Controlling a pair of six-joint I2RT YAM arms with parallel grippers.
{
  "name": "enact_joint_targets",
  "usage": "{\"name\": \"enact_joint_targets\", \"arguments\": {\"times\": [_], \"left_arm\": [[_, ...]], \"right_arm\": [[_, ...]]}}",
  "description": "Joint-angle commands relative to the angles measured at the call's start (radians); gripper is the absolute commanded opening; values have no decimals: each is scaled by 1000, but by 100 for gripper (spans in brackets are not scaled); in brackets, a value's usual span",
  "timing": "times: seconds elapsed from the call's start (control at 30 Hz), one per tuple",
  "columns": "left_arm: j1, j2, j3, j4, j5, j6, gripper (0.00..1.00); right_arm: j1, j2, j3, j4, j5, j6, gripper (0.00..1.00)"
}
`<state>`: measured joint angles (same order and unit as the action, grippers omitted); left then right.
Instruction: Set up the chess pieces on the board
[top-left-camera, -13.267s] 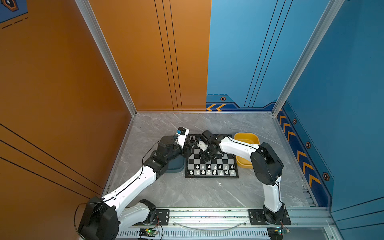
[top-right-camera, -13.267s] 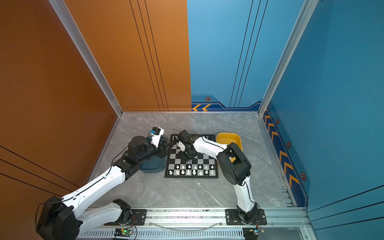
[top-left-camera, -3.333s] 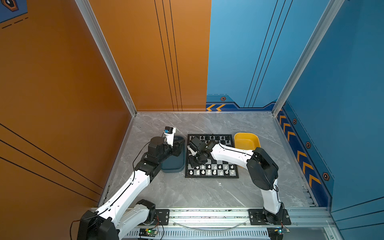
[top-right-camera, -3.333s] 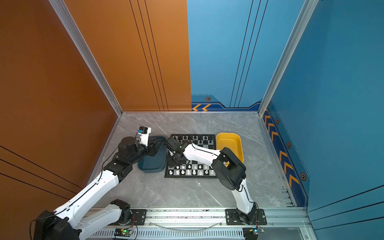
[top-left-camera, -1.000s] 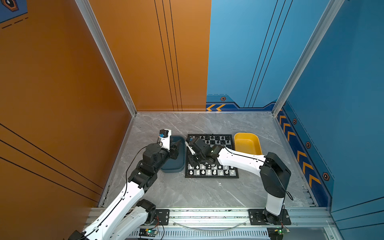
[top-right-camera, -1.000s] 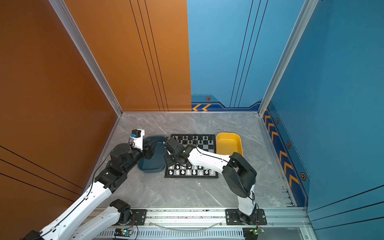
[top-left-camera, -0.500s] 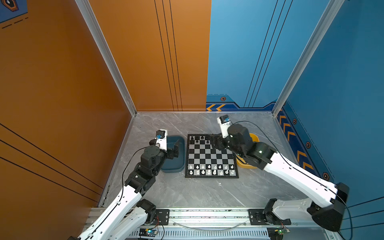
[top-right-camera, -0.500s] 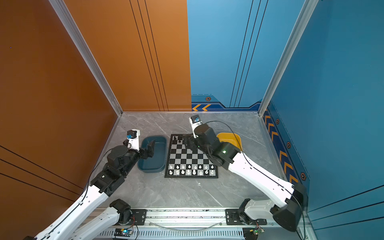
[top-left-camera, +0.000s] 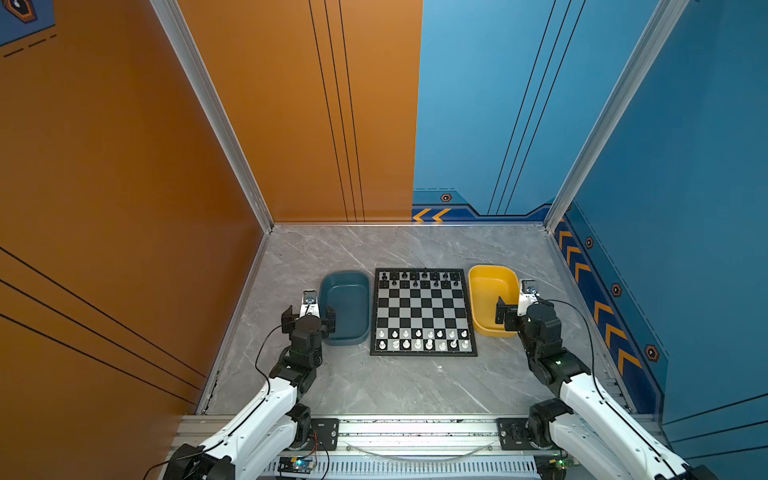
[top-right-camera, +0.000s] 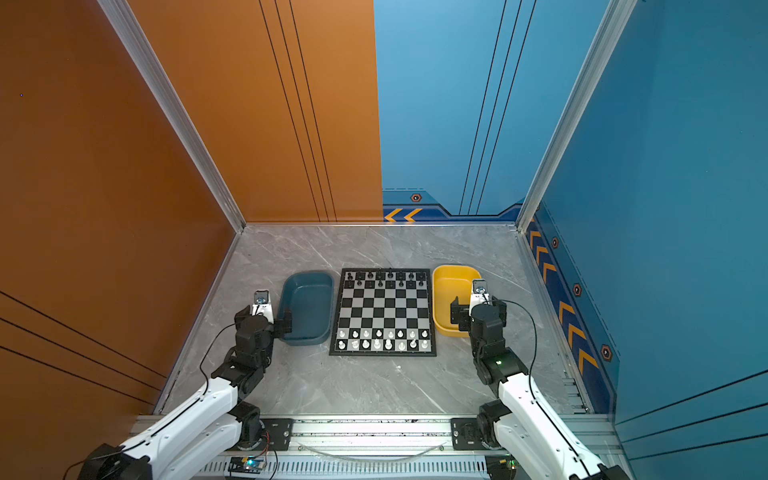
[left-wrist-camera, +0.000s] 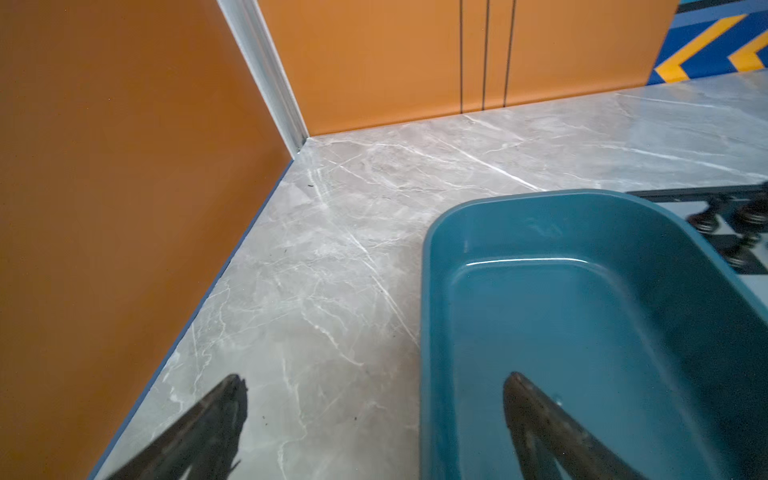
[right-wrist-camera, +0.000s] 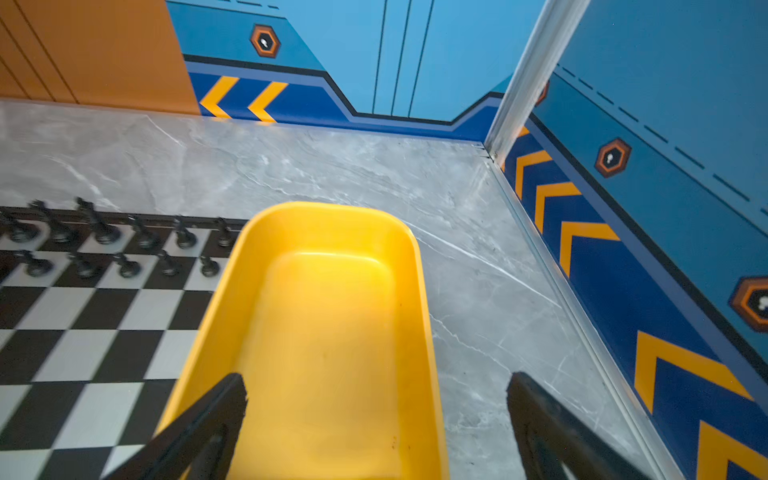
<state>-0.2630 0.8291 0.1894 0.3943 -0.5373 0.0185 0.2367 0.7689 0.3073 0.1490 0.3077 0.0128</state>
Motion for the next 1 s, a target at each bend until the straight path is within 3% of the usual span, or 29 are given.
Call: {"name": "enact_joint_targets", "arguments": {"times": [0.0, 0.2, 0.4, 0.5, 0.67, 0.73, 0.97], "left_arm": [[57, 21, -37, 204, 66, -13, 98], [117, 217, -63, 414, 152, -14, 98], [141, 405, -32, 591, 200, -5, 98], [155, 493, -26, 689, 233, 9, 98], [155, 745, -40, 1007, 252, 36, 98], [141, 797, -12, 1000, 250, 57, 98], [151, 755, 51, 825, 269, 48, 98]], "right_arm": [[-74, 36, -70, 304, -104, -22, 100], [-168, 311, -87, 571, -197, -18, 100], [-171, 600, -52, 803, -241, -23, 100], [-171, 680, -40, 852, -241, -29, 100], [-176, 765, -22, 908, -246, -24, 100], [-185, 747, 2, 829, -263, -22, 100], [-241, 763, 68, 728, -337, 25, 100]]}}
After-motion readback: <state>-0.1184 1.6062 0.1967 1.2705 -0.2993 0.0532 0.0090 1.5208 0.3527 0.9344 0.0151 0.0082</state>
